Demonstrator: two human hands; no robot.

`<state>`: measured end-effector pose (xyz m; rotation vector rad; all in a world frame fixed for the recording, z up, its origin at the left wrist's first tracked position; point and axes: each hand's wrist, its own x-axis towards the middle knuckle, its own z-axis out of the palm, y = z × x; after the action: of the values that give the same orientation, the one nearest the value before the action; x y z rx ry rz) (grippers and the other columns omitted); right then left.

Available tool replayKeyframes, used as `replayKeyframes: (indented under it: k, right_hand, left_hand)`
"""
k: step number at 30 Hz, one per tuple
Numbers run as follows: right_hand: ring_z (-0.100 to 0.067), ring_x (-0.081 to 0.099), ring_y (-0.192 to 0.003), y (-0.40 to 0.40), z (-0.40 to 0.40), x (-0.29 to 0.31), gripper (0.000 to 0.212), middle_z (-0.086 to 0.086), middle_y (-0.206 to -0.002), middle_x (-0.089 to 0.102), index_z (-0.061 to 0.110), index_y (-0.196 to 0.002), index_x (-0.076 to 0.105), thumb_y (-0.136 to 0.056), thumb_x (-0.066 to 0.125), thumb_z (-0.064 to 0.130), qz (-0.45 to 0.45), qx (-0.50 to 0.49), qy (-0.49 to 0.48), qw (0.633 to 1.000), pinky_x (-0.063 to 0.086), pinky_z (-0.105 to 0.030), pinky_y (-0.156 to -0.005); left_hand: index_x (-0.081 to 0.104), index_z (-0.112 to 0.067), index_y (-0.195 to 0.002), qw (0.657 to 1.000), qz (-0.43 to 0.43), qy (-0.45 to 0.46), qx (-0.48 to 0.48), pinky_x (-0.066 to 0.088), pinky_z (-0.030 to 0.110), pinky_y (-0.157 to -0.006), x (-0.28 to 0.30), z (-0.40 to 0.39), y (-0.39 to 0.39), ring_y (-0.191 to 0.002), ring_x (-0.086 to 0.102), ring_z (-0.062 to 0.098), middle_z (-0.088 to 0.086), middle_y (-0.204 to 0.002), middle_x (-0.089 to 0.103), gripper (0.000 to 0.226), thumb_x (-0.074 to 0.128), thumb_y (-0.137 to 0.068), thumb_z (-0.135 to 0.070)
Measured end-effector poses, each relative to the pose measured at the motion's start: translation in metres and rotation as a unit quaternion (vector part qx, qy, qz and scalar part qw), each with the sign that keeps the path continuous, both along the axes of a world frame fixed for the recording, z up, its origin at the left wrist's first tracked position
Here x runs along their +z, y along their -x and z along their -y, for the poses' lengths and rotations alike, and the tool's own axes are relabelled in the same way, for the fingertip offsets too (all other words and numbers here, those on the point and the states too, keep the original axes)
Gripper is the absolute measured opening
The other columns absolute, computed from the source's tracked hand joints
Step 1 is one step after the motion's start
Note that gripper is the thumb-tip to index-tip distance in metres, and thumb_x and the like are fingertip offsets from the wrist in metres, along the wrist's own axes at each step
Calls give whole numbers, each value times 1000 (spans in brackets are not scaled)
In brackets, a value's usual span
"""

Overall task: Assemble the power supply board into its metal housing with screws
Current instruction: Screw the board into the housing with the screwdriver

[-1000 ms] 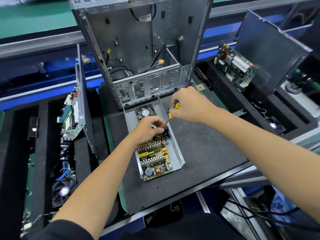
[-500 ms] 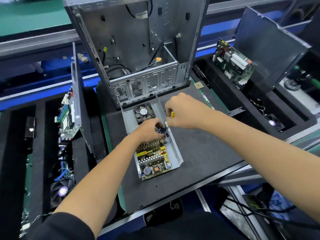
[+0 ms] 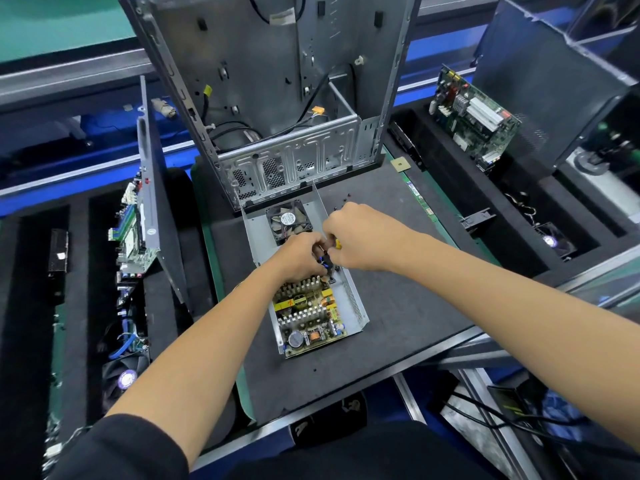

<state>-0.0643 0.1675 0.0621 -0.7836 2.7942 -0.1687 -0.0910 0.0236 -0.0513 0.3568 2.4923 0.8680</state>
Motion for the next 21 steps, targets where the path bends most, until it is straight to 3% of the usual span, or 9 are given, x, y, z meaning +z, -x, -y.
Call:
replayKeyframes:
  k: [5, 12, 15, 21]
  right_hand:
    - [-32, 57, -74, 2, 3, -5, 12, -9, -74, 50, 6, -84, 62, -85, 57, 18, -3, 3, -7, 1000, 44, -31, -56]
    - [-32, 59, -76, 6, 2, -7, 12, -15, -82, 61, 5, -87, 64, -82, 57, 14, -6, -2, -16, 1000, 52, -35, -60]
    - [-32, 60, -78, 6, 1, -6, 14, -15, -81, 61, 5, -88, 66, -81, 58, 14, -8, -6, -20, 1000, 43, -29, -56]
    - [-30, 59, -70, 7, -1, -4, 13, -15, -78, 63, 4, -86, 66, -80, 58, 12, -8, -11, -24, 1000, 28, -22, -43]
  left_hand:
    - [45, -33, -74, 999, 30, 4, 9, 42, 25, -63, -2, 1, 3, -73, 54, 13, -6, -77, 56, 45, 82, -70, -9]
    - [42, -28, -87, 999, 44, -5, -17, 34, 27, -56, -6, -2, 2, -64, 43, 11, -7, -71, 46, 34, 66, -80, -6]
    - [40, -21, -104, 998, 59, -14, -27, 36, 29, -58, -6, -1, 2, -67, 43, 13, -3, -76, 48, 32, 60, -84, -6]
    - [35, -24, -114, 998, 59, -17, -23, 46, 38, -78, -6, 1, 2, -87, 56, 24, 4, -95, 60, 34, 58, -91, -13]
